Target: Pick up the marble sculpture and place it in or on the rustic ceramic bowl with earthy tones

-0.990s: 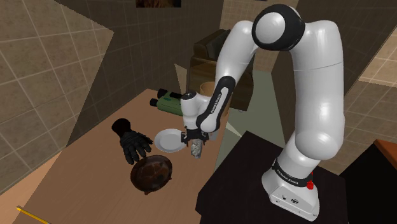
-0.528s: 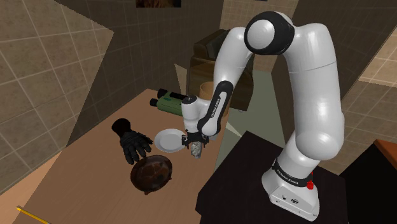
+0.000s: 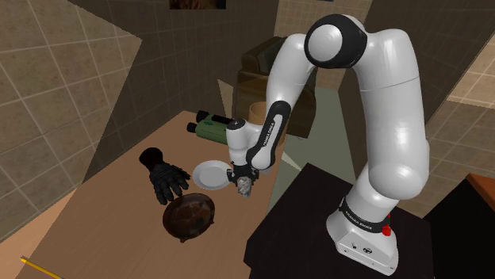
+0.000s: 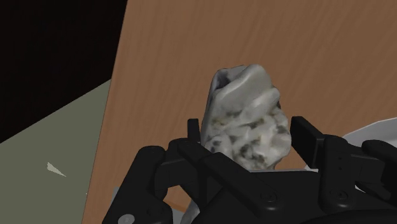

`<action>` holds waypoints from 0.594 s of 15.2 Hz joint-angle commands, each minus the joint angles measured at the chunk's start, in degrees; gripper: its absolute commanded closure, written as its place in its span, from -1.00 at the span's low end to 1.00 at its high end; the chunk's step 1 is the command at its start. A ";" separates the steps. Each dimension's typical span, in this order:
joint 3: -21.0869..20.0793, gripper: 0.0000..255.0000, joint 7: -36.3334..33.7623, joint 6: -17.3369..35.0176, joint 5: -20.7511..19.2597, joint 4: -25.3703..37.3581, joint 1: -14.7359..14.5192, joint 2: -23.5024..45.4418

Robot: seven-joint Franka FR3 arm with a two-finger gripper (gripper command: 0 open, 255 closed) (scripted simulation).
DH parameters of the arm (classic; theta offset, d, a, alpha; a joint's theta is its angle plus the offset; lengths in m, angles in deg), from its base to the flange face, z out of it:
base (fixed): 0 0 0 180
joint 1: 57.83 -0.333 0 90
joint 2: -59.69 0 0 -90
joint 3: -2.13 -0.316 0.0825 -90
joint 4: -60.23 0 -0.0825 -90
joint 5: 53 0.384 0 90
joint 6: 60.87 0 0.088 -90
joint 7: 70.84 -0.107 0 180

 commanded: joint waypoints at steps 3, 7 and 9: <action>0.05 1.00 0.02 -0.01 0.00 0.02 0.04 0.01; -0.36 1.00 0.39 -0.53 0.36 -0.37 0.36 -0.87; -1.20 1.00 1.23 -1.62 1.18 -1.12 1.04 -2.69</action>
